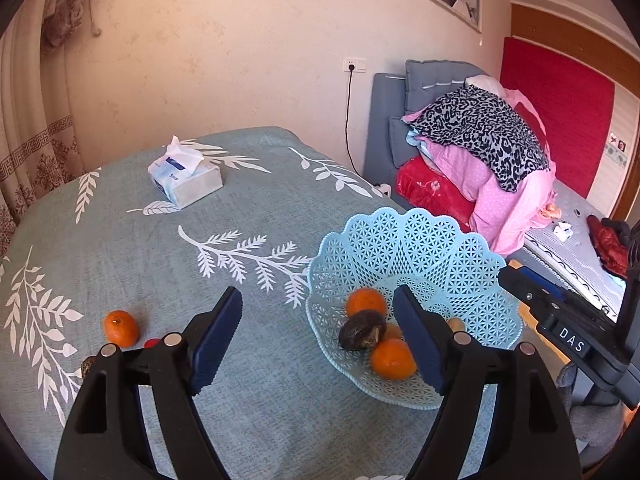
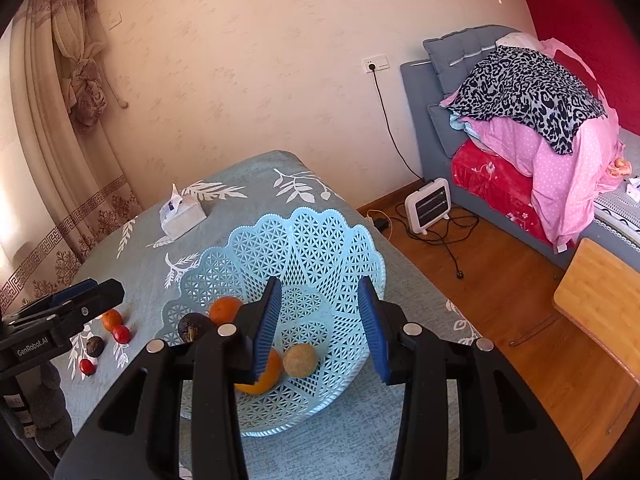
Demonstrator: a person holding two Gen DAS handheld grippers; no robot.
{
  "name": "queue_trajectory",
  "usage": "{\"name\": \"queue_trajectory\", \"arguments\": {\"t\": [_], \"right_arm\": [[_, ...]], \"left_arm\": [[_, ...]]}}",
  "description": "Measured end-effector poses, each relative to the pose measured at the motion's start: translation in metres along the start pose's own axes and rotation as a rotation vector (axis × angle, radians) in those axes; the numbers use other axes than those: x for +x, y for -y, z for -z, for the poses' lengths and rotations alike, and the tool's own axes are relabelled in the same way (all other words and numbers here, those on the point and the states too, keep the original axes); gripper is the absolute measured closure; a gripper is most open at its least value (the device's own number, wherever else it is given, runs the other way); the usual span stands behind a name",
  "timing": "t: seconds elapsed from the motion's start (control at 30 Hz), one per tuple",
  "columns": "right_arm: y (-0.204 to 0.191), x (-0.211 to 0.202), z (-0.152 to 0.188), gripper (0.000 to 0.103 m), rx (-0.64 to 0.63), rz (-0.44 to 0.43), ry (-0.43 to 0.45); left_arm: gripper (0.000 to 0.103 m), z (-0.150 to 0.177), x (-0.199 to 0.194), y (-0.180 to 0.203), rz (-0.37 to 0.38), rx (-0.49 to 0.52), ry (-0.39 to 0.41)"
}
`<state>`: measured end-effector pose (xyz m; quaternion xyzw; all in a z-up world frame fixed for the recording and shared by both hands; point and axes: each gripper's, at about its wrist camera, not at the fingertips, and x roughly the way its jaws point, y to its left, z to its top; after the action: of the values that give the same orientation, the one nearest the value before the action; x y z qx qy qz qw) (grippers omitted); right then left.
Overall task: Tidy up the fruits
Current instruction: 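Move both tools back from the basket toward the remaining fruits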
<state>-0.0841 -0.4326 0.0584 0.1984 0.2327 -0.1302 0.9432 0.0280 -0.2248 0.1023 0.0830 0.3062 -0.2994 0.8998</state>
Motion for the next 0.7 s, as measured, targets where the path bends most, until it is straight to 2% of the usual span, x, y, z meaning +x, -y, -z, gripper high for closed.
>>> {"name": "queue_trajectory", "arguments": {"t": [0.1, 0.4, 0.57, 0.7], "right_arm": [[-0.004, -0.002, 0.000, 0.062, -0.007, -0.006, 0.003], [-0.018, -0.006, 0.002, 0.062, -0.038, -0.021, 0.003], [-0.030, -0.007, 0.004, 0.062, -0.064, -0.034, -0.003], [-0.041, -0.009, 0.004, 0.062, -0.085, -0.044, -0.003]], "left_arm": [[0.016, -0.002, -0.009, -0.009, -0.011, -0.022, 0.012], [0.016, -0.006, -0.045, -0.055, -0.120, -0.067, 0.070], [0.016, -0.003, -0.063, -0.091, -0.202, -0.127, 0.091], [0.016, 0.003, -0.073, -0.116, -0.236, -0.184, 0.095]]}}
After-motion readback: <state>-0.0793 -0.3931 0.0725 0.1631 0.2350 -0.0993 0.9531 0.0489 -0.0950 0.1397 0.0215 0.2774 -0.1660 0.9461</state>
